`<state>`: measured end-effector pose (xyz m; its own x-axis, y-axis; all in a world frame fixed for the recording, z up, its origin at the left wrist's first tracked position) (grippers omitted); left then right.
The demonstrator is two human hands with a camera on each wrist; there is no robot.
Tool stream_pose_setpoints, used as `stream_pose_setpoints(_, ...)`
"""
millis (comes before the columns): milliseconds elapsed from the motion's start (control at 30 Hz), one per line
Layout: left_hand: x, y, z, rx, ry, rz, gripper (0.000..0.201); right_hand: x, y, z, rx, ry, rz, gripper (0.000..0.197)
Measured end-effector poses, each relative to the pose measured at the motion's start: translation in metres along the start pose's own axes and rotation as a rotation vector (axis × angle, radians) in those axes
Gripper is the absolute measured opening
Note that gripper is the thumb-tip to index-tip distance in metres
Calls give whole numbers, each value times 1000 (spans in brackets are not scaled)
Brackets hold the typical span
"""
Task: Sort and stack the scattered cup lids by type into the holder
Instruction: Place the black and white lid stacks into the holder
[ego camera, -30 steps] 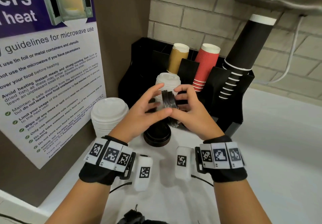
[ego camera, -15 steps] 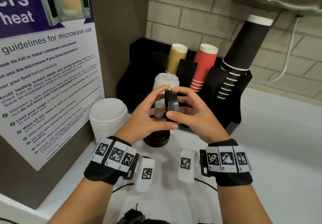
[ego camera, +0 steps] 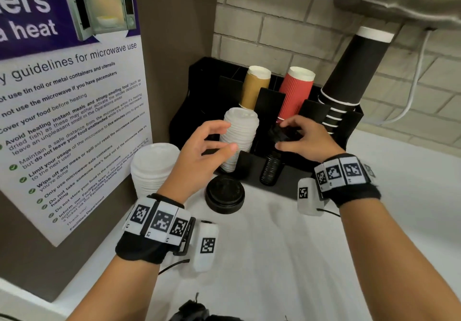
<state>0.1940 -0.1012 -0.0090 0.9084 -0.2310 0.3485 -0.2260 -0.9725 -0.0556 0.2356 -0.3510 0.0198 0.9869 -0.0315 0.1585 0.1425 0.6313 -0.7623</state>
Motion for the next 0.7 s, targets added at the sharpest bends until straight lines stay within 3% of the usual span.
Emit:
stream_pose_setpoints(233,-1,-1,0,30,17,-9,30,7,24,0,-226,-75,109,46)
stream_pose_setpoints(367,-2,-4,-2,36,20,-28,29,0,32,-3,-332,-42,128,52)
stream_pose_setpoints(633,-4,-1,-6,52,20,-27,29,-17,39,3,-468,-77,85,51)
stream_pose_setpoints(700,-4,-3,-7,49,25,-29,29,-22,35,13,-460,-135,-43,44)
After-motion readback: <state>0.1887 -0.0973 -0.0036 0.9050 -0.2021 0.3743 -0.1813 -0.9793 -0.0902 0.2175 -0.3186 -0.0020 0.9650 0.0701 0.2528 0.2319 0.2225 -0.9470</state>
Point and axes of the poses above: each hand's wrist, its own x-axis towards the middle knuckle, its own y-axis out of the palm, z = x × y, the point moved 5 cm from there along x, towards the middle knuckle, and after that the axes turned 1 degree about x, right-handed, at the moved point
